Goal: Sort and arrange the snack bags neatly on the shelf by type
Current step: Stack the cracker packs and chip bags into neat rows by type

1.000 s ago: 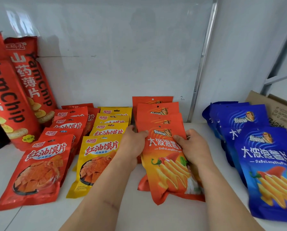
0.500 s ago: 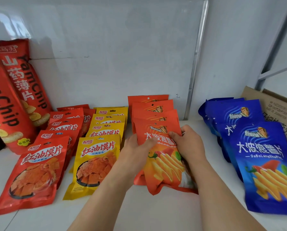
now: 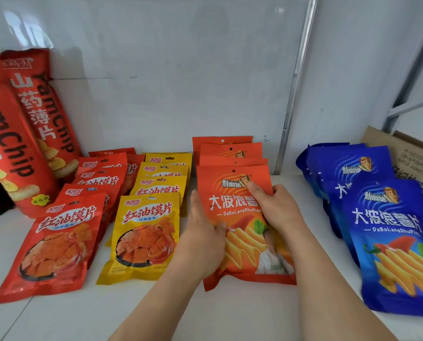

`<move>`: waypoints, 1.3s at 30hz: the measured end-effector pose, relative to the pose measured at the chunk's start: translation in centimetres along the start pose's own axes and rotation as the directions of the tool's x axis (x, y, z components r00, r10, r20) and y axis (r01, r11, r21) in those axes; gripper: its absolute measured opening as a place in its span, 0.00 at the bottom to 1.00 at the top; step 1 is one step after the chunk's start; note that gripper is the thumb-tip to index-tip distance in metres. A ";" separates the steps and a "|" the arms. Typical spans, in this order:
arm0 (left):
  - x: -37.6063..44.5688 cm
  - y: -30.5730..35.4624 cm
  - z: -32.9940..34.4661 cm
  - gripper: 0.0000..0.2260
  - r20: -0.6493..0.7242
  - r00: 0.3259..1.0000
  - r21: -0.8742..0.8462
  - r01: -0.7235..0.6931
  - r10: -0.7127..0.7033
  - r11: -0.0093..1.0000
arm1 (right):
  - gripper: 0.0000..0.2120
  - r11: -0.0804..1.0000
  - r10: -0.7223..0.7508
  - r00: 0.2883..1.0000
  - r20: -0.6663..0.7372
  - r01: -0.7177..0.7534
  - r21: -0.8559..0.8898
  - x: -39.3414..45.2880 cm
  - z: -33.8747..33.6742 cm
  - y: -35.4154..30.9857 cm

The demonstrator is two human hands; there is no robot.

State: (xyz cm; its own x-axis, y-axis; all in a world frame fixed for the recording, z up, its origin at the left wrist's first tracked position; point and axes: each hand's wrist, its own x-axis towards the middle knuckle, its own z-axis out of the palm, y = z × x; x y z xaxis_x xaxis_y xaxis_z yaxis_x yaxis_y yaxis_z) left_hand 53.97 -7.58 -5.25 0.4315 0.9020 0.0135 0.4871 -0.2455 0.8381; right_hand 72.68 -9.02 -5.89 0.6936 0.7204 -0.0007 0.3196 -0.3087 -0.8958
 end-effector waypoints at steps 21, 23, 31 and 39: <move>3.3 -0.9 1.3 0.42 0.074 0.997 0.288 -0.002 -0.020 0.958 | 0.27 0.996 -0.052 0.998 0.038 0.055 -0.072 2.1 2.0 0.3; 3.5 -1.0 1.4 0.41 0.064 0.998 0.295 -0.008 -0.011 0.956 | 0.28 0.995 -0.056 0.998 0.042 0.059 -0.075 2.2 2.3 0.2; 4.3 -1.0 0.8 0.39 0.015 1.000 0.382 -0.010 0.005 0.924 | 0.29 0.994 -0.088 0.995 0.037 0.090 -0.061 2.7 2.6 0.1; 2.0 -0.3 1.3 0.30 -0.232 0.962 0.399 -0.037 0.140 0.916 | 0.32 0.986 -0.076 0.996 -0.048 0.068 -0.155 1.2 1.1 -1.6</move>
State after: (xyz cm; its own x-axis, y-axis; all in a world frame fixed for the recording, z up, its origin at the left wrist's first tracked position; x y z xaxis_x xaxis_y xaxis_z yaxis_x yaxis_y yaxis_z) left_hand 55.66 -6.12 -6.12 0.3073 0.9162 0.2573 0.7329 -0.4003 0.5501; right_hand 72.34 -7.03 -4.96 0.6974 0.7111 0.0889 0.4621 -0.3514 -0.8143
